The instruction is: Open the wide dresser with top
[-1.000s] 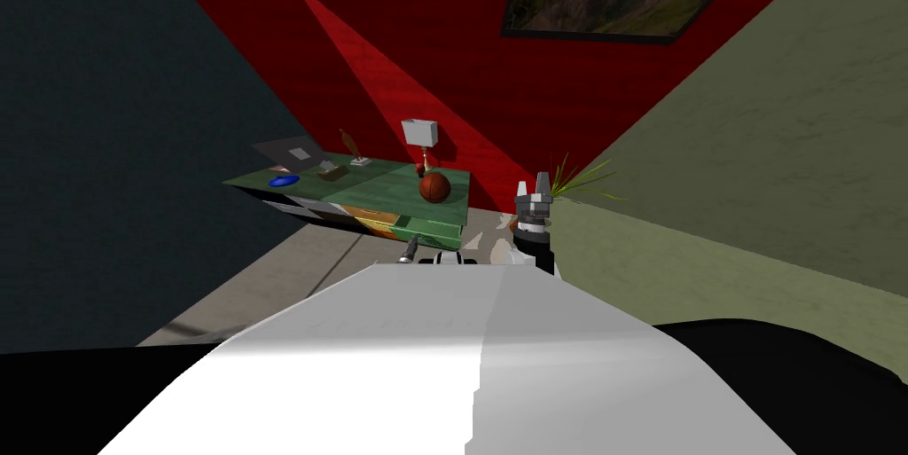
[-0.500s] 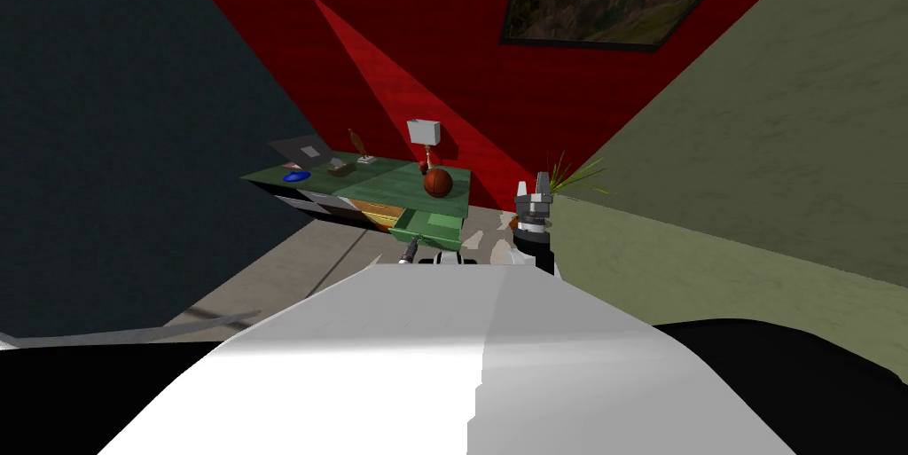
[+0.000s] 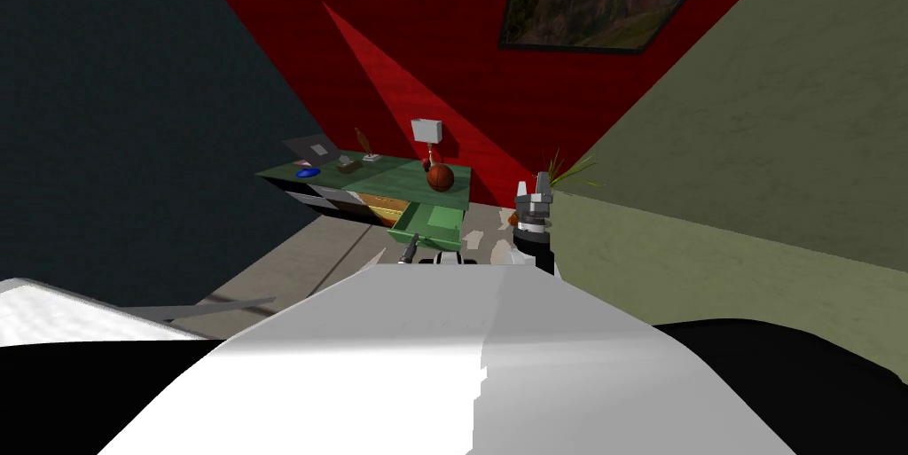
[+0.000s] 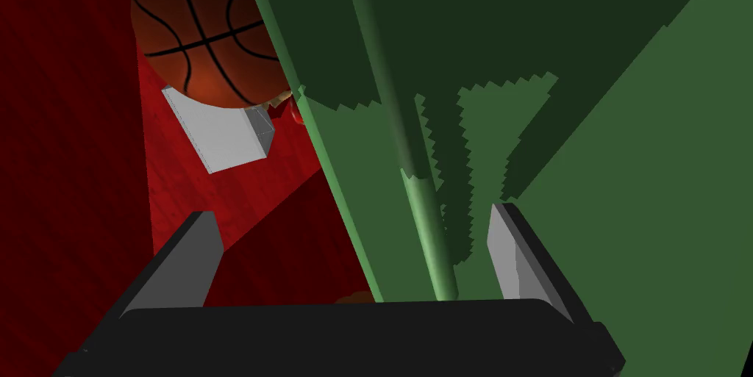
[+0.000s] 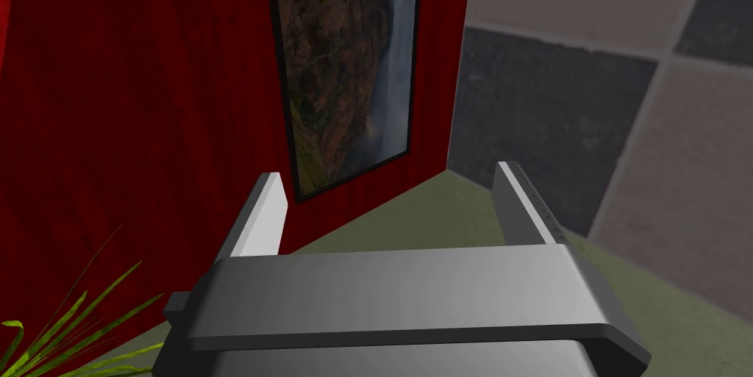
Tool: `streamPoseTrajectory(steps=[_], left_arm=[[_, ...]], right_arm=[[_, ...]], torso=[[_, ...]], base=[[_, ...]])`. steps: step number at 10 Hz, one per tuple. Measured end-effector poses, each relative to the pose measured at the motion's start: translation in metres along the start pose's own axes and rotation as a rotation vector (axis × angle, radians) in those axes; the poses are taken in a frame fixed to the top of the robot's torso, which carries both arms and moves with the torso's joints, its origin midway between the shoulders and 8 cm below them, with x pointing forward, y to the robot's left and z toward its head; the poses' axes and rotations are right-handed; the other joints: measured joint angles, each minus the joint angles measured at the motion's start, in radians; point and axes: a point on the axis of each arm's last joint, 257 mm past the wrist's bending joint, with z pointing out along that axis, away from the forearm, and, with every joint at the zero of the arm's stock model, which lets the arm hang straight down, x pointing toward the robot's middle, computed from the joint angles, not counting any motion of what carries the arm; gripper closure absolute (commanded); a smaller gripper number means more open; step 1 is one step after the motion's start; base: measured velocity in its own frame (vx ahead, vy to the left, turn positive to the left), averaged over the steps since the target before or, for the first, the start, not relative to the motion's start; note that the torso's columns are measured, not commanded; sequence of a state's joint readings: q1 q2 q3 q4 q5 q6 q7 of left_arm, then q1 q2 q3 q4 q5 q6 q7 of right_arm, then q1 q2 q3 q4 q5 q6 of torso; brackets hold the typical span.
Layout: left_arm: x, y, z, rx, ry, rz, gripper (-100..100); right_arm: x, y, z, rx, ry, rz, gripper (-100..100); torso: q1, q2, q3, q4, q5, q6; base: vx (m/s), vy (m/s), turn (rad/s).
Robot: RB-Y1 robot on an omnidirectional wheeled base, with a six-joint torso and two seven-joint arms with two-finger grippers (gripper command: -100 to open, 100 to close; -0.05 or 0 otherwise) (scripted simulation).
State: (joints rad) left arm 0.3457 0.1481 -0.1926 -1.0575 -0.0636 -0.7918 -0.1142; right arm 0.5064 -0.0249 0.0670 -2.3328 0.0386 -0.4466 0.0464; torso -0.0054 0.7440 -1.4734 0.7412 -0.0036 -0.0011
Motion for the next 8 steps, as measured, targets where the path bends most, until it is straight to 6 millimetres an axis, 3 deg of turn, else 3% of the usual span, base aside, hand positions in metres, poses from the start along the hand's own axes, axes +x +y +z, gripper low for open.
streamPoseTrajectory(steps=[5,8], left_arm=[[-0.025,-0.006,0.019,-0.032,-0.038,-0.012,-100],[-0.034,-0.008,0.02,-0.047,-0.052,-0.018,-100]], right_arm=[[0.0,0.0,0.0,0.0,0.0,0.0,0],[0.0,0.0,0.0,0.0,0.0,0.0,0]], torso=[[0.003,0.0,-0.001,0.002,-0.001,0.0],[0.0,0.003,0.0,0.005,-0.004,-0.001]], base=[[-0.052,-0.009,-0.08],[-0.048,-0.01,-0.058]])
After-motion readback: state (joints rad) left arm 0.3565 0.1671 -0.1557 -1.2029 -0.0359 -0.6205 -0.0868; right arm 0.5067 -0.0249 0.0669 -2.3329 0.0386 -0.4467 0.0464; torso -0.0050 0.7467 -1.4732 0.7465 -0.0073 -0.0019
